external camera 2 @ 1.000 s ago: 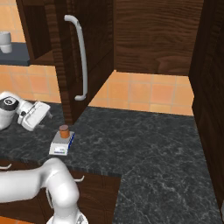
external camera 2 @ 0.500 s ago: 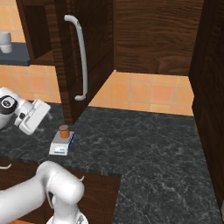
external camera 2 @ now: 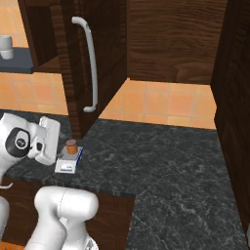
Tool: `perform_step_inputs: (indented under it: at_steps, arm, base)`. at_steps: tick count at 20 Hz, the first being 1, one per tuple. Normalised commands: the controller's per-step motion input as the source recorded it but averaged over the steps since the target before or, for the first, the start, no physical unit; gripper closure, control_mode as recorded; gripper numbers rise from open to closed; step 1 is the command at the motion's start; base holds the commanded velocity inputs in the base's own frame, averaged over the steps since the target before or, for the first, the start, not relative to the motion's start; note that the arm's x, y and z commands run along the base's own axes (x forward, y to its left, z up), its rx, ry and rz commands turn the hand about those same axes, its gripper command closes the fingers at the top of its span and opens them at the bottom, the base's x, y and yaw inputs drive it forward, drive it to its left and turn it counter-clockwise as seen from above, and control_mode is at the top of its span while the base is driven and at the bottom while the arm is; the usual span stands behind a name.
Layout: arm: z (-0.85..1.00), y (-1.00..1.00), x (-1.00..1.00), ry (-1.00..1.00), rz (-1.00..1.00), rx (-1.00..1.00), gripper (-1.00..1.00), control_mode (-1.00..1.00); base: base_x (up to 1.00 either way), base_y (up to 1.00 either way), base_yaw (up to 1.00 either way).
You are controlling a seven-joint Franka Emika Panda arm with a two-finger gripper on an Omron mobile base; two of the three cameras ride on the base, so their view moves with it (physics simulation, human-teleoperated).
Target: Pick the jam and place it on the digital scale for weighing, and close the cabinet.
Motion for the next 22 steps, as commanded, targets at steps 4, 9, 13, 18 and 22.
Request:
perform_step_inputs:
  at_steps: [4,9,13,18,22]
  arm:
    - [0.0,-0.57,-0.69,-0.12,0.38,0.06,-1.0,-1.0]
    - [0.0,-0.55,-0.78,-0.05,0.34,0.1,-1.0,-1.0]
    - [-0.04,-0.38,-0.96,-0.02,0.28,0.12,-1.0,-1.0]
    - [-0.28,-0.33,-1.0,-0.02,0.18,0.11,-1.0,-1.0]
    - [-0.55,-0.07,-1.0,-0.08,0.14,0.04,-1.0,-1.0]
  base:
    - [0.0,0.0,0.0]
    - [0.0,0.0,0.0]
    - [0.0,0.0,0.0]
    - [0.0,0.0,0.0]
    - [0.0,0.0,0.0]
